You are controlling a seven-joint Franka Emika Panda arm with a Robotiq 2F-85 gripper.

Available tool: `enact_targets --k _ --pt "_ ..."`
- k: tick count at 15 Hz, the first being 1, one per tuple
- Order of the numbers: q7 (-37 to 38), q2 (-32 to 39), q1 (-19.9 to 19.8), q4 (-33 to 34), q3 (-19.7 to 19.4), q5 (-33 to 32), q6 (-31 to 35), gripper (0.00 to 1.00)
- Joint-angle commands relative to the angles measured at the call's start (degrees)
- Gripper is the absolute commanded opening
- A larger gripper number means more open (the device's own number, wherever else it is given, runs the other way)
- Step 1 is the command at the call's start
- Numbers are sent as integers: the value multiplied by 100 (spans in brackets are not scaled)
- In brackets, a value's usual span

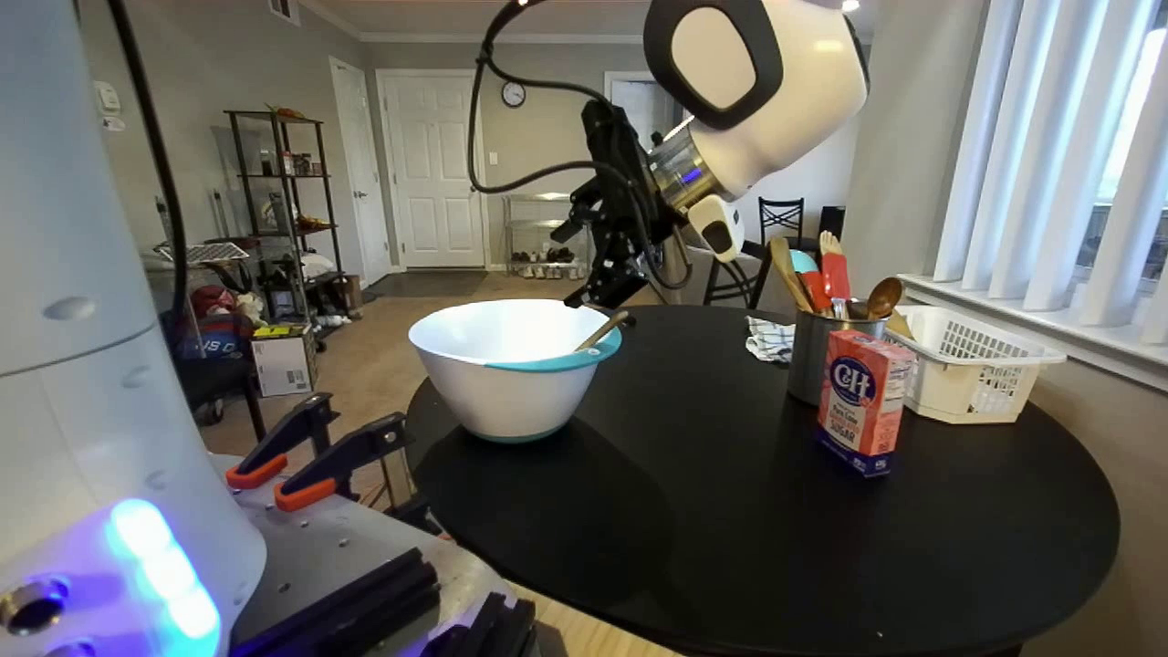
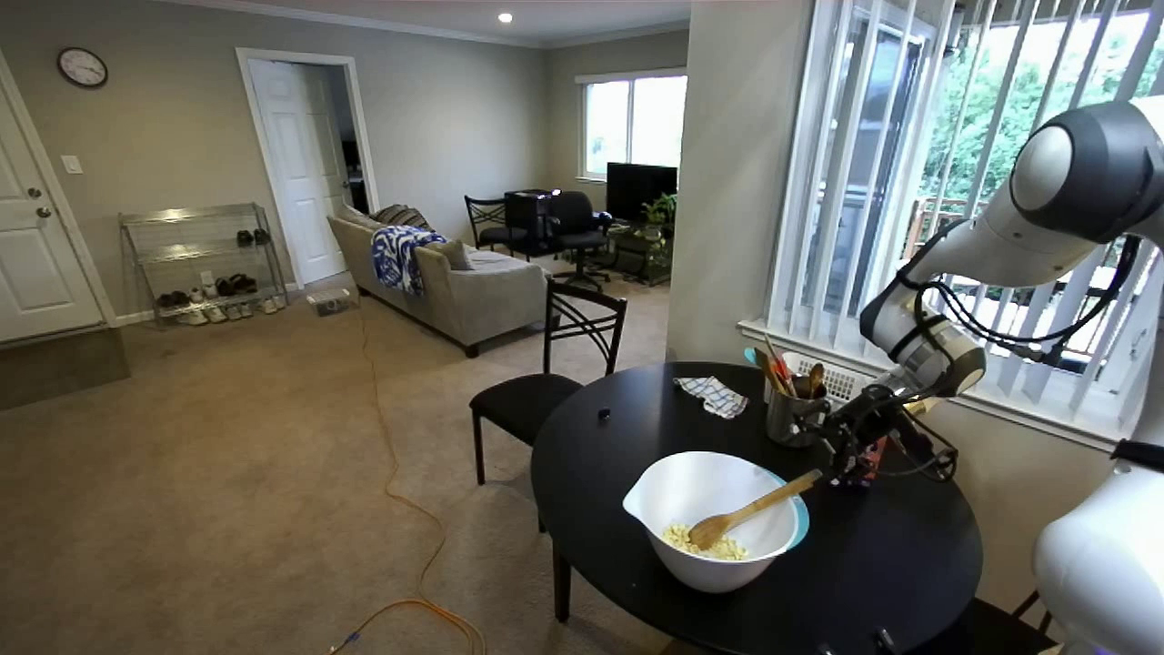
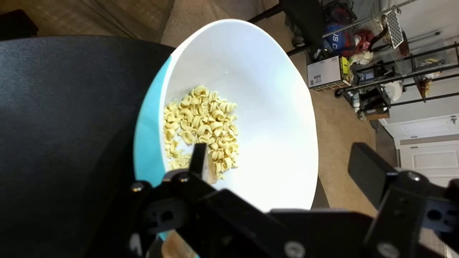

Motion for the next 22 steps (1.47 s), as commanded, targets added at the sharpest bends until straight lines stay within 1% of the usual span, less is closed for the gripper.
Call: enact_targets --k 1,6,8,12,15,18,20,22 --pt "1 17 33 11 -46 1 -16 100" --pt "1 17 54 30 -39 0 -15 100" --pt "-32 84 52 62 -54 -159 -40 100" --pt "-15 310 -120 145 -182 -155 -186 100" --pt "-22 461 -220 188 -241 -40 -184 100" --pt "-73 575 -289 249 -196 178 -164 100" --pt "-114 661 -270 322 -151 316 -108 100" --pt "-159 781 -222 472 -119 265 -62 100"
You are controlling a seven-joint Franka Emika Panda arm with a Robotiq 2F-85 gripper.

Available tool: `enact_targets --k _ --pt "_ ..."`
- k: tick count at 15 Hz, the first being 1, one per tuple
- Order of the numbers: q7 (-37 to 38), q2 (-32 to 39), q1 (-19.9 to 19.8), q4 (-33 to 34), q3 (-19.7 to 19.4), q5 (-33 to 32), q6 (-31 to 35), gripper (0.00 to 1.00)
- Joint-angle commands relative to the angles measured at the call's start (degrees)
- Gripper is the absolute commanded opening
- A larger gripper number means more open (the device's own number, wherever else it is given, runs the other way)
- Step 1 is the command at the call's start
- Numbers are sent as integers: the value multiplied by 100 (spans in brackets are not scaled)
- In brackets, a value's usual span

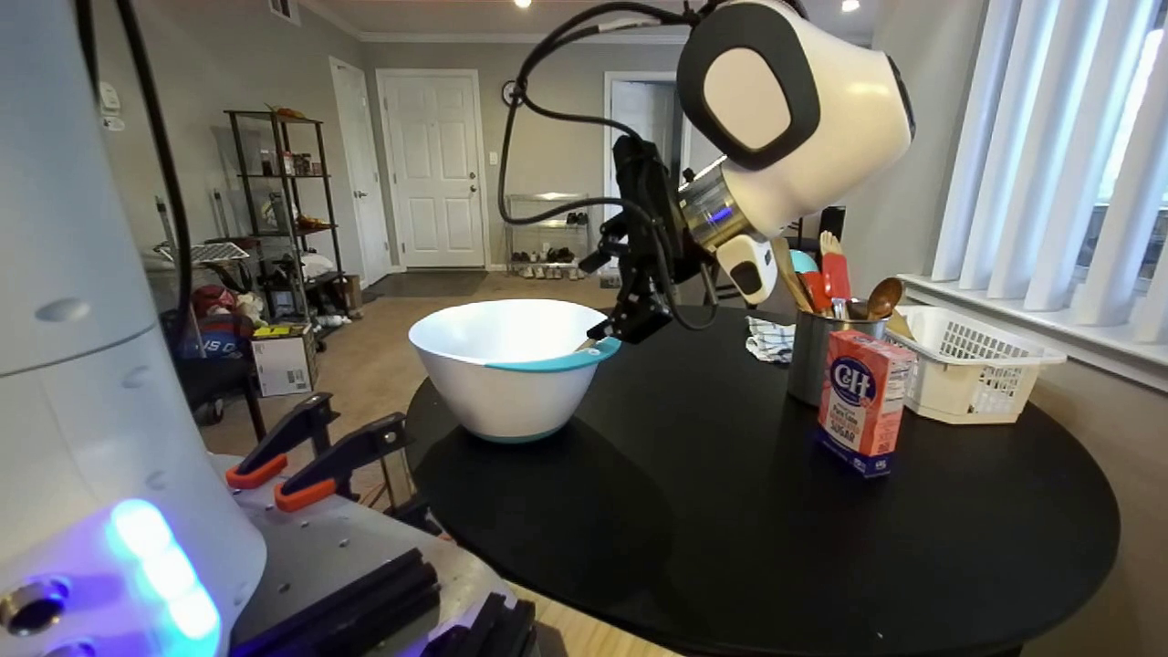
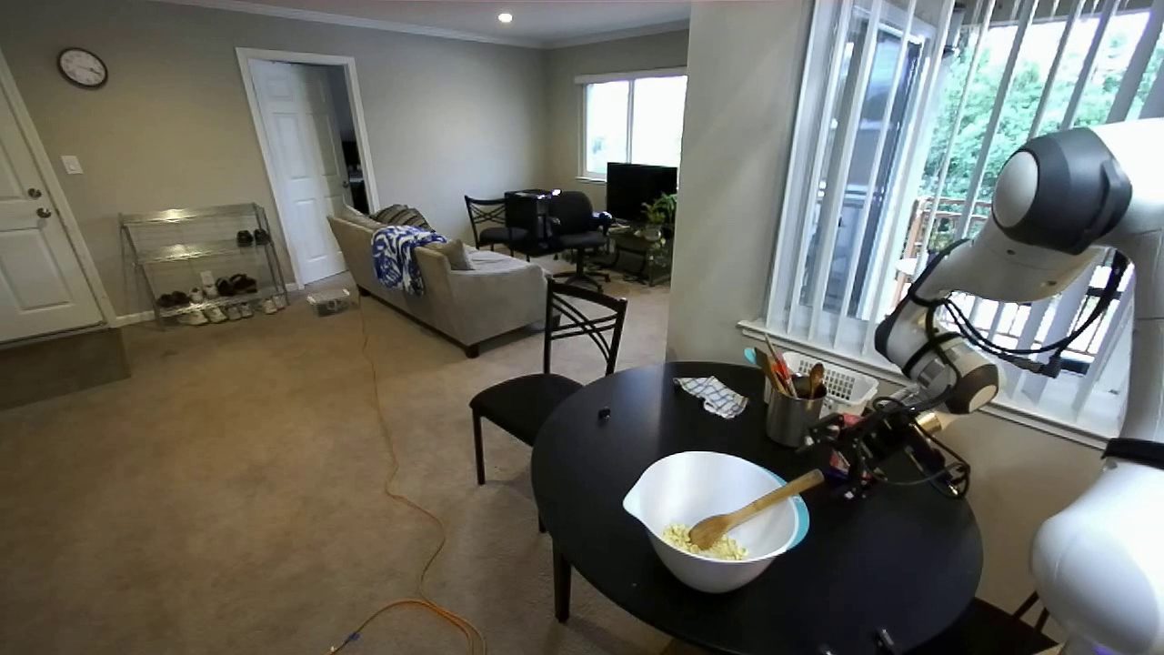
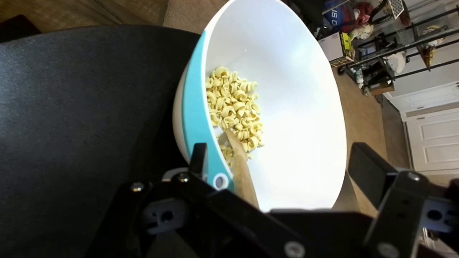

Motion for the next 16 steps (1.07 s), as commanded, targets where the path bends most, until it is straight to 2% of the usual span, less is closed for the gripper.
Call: enact_targets --k 1,6,16 --pt "-173 270 -6 323 86 25 -90 100" --pt "-212 552 5 709 89 -303 -52 100" --pt "-217 467 -9 571 155 -79 63 100"
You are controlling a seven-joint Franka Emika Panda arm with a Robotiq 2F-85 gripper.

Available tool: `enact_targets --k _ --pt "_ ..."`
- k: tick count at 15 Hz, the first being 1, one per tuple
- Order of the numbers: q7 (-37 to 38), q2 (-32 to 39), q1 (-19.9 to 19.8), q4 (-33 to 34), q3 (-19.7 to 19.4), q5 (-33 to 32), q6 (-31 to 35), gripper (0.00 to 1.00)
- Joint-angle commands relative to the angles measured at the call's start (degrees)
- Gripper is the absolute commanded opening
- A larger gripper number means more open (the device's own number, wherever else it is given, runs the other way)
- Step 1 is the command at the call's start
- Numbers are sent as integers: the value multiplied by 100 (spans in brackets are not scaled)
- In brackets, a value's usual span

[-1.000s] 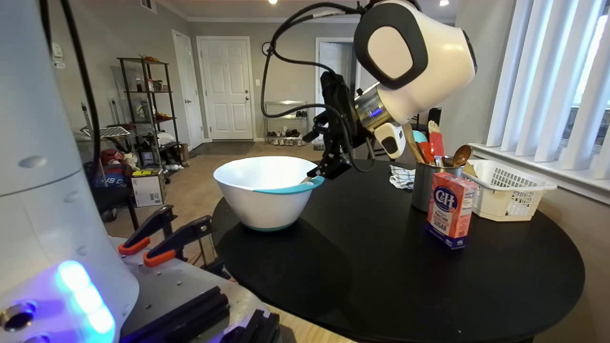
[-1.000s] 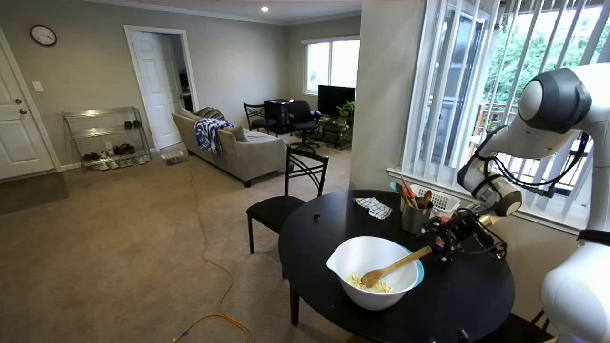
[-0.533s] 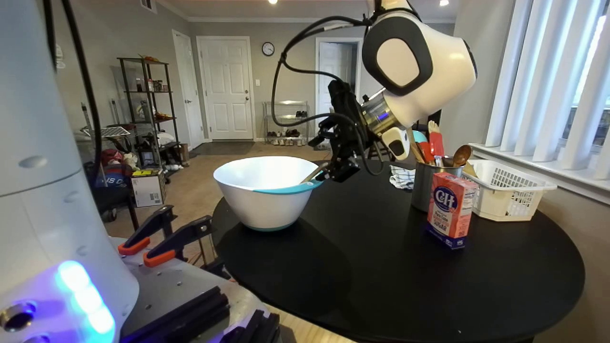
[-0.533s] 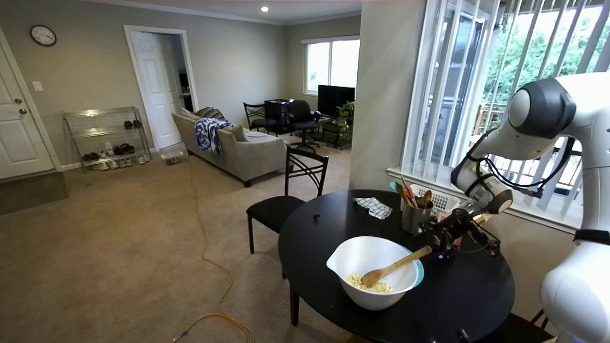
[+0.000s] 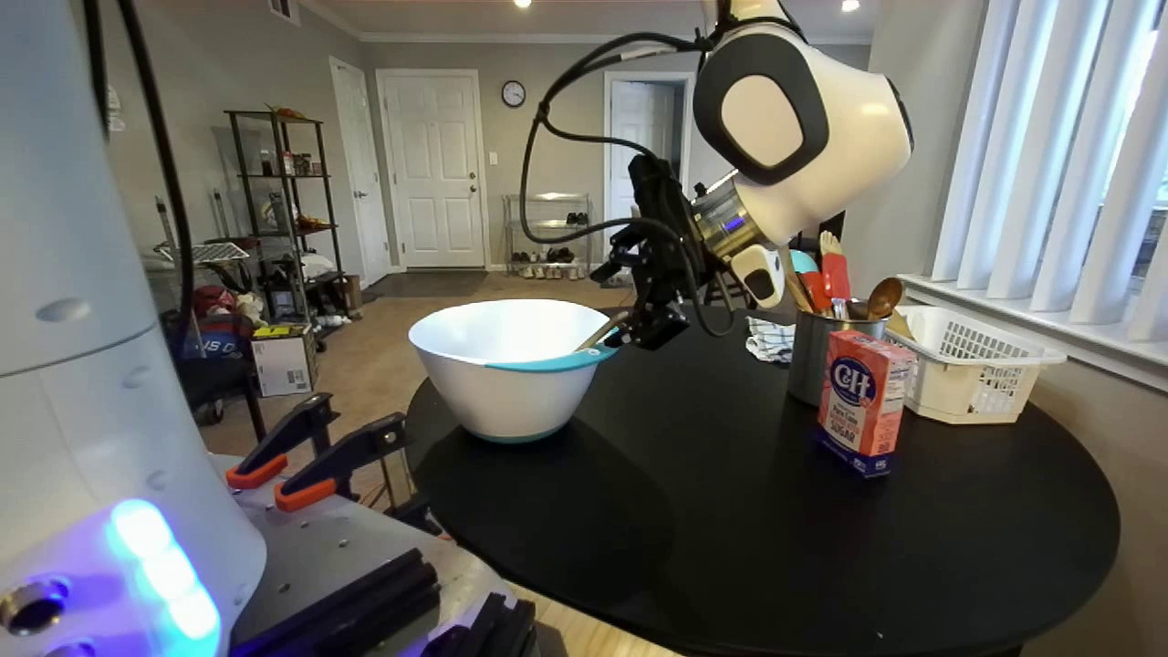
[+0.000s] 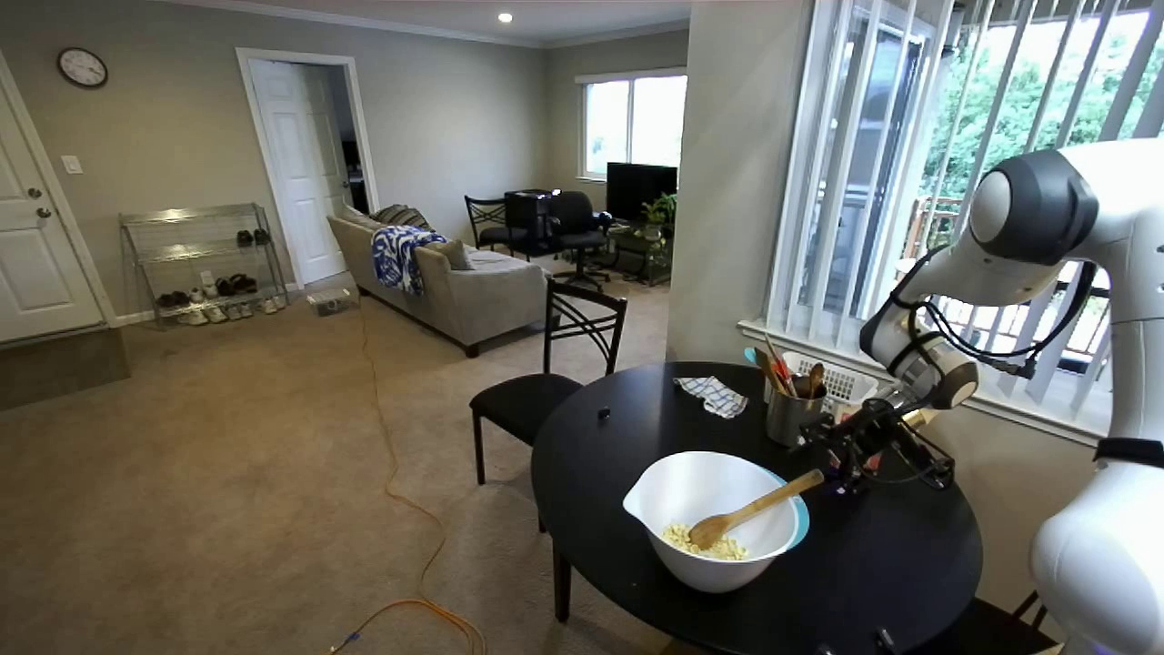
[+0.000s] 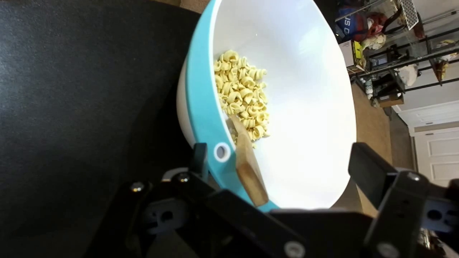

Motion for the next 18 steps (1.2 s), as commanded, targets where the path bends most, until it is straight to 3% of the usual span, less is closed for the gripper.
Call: enact_targets --k 1,4,9,12,18 --pt "-301 28 -45 -58 87 221 155 100" --pt "-912 160 -130 -81 144 633 307 100" --pt "-2929 547 -282 -142 108 1550 313 100" --pt "-3690 673 -363 -184 26 1835 152 100" --pt "-5038 209 -450 -464 -196 2033 -642 100"
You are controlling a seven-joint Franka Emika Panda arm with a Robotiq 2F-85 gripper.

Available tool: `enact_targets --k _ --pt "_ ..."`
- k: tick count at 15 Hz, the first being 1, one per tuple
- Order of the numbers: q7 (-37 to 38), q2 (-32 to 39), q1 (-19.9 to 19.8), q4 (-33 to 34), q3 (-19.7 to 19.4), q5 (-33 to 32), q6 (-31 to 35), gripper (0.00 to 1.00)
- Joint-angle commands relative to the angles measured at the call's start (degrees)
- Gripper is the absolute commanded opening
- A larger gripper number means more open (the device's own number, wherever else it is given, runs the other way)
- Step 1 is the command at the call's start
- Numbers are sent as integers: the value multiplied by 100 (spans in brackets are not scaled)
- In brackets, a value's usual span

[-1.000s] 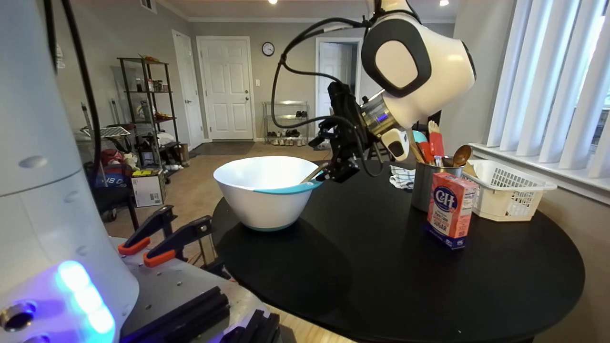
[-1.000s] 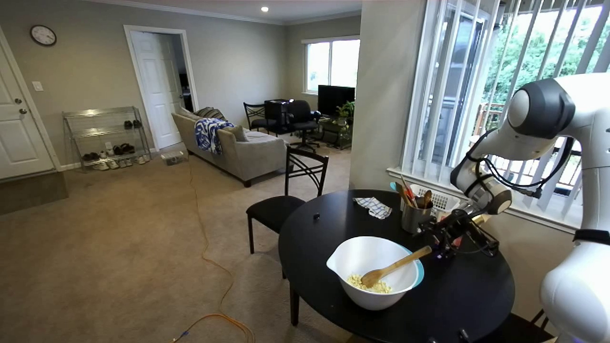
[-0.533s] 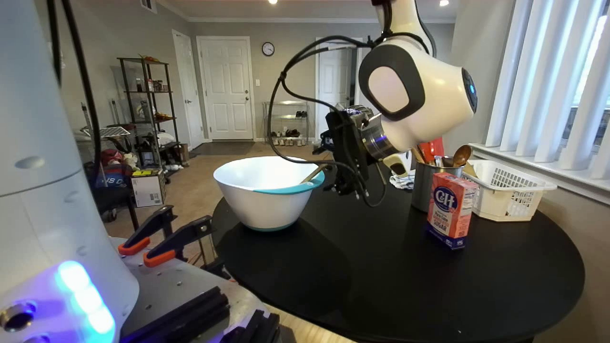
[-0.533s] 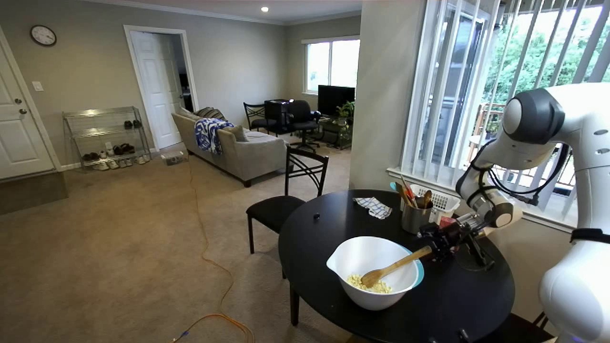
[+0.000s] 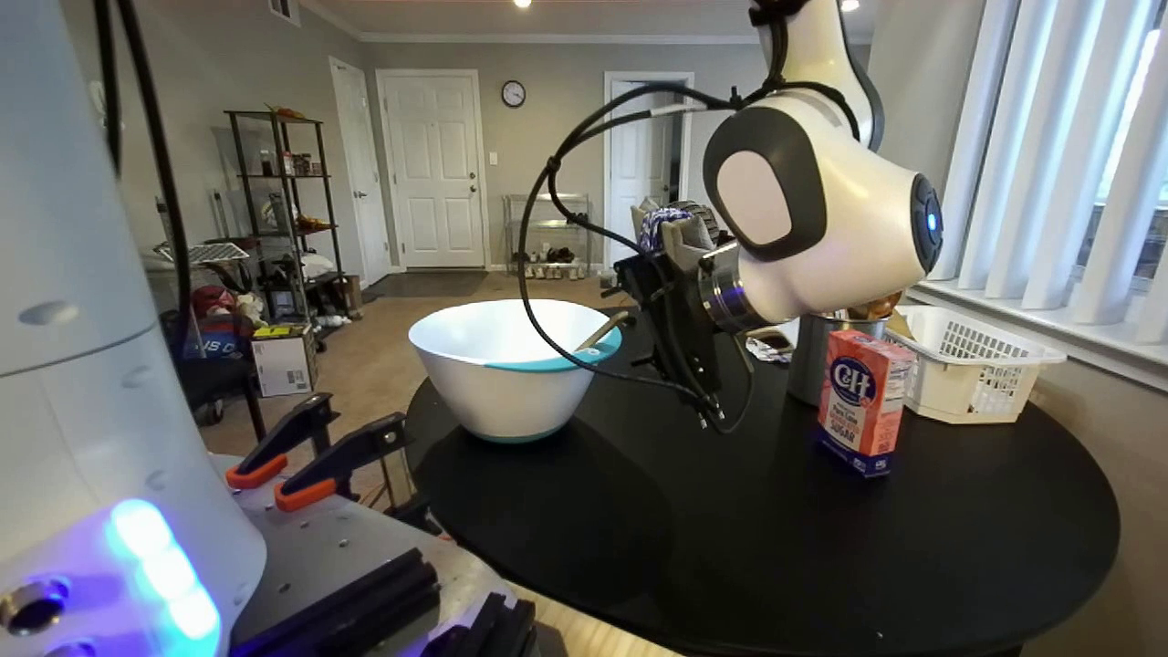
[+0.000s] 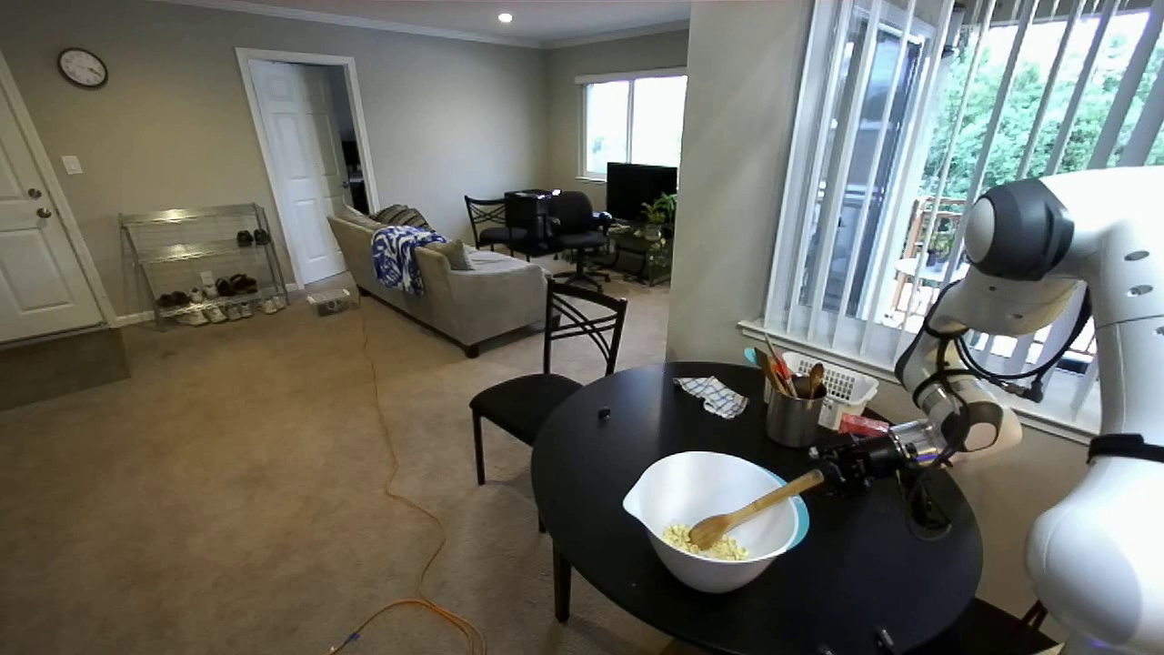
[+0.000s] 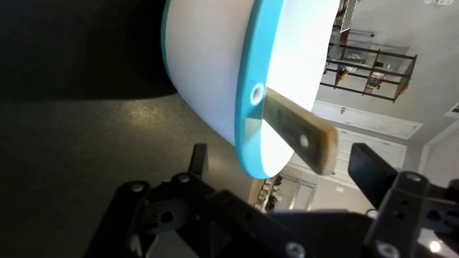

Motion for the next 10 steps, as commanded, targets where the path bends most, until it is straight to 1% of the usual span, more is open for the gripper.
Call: enact_targets --k 1,4,10 --pt "-695 -485 -14 -335 -147 73 -445 100" --pt "-827 -644 89 -389 -275 -148 -667 100" --pt "-754 -940 288 -567 -384 -642 -487 100"
